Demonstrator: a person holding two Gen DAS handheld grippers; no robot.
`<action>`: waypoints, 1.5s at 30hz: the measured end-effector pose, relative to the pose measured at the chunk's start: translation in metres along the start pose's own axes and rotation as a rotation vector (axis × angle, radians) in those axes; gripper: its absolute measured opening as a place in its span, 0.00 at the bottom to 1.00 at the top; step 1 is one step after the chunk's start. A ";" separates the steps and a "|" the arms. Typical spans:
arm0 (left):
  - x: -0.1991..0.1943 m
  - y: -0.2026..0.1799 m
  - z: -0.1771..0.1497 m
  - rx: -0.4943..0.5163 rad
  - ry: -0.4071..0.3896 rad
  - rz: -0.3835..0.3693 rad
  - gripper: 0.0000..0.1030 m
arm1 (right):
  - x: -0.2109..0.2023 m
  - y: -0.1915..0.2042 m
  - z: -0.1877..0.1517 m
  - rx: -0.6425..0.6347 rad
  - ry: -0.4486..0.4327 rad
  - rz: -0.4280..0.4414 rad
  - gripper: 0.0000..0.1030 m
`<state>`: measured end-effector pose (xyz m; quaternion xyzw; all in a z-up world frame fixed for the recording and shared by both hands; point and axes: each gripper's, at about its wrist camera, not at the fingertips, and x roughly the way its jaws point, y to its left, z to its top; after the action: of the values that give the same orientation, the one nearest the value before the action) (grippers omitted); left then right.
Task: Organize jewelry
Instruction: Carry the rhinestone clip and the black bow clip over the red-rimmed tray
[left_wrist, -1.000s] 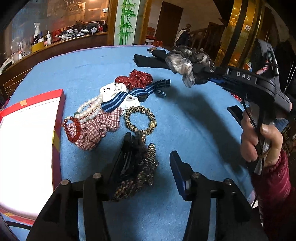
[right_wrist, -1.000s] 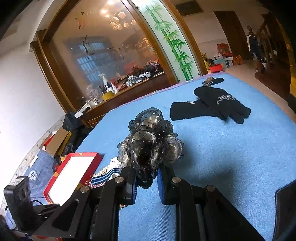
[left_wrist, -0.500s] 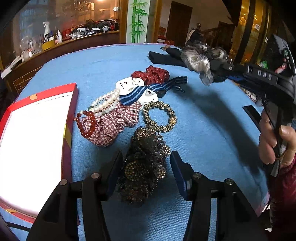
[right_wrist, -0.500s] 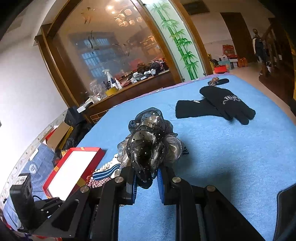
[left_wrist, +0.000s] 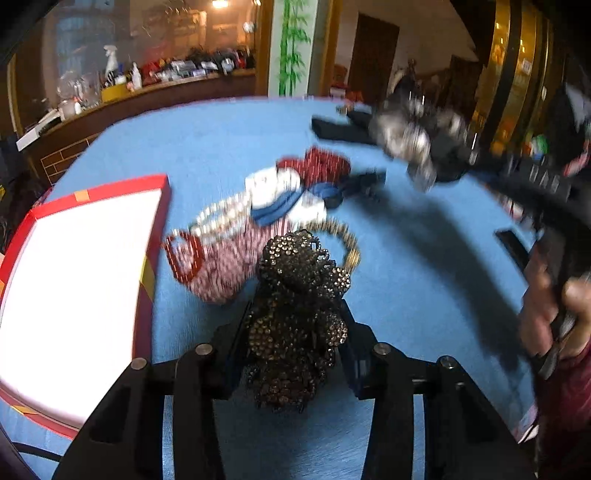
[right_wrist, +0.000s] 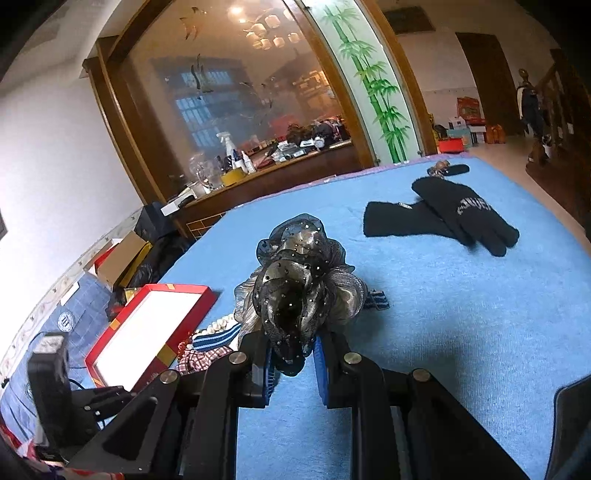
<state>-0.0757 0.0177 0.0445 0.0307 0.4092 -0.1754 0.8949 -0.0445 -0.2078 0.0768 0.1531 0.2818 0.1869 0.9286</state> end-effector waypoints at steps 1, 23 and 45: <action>-0.006 0.000 0.004 -0.014 -0.025 -0.004 0.41 | -0.001 0.001 0.000 -0.003 -0.004 0.002 0.19; -0.032 0.008 0.019 -0.038 -0.143 0.116 0.41 | 0.011 0.019 -0.004 -0.073 0.039 0.016 0.19; -0.063 0.140 0.033 -0.167 -0.194 0.356 0.41 | 0.063 0.154 0.013 -0.191 0.147 0.115 0.19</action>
<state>-0.0421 0.1608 0.1003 0.0110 0.3222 0.0178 0.9464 -0.0289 -0.0468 0.1175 0.0658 0.3206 0.2766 0.9035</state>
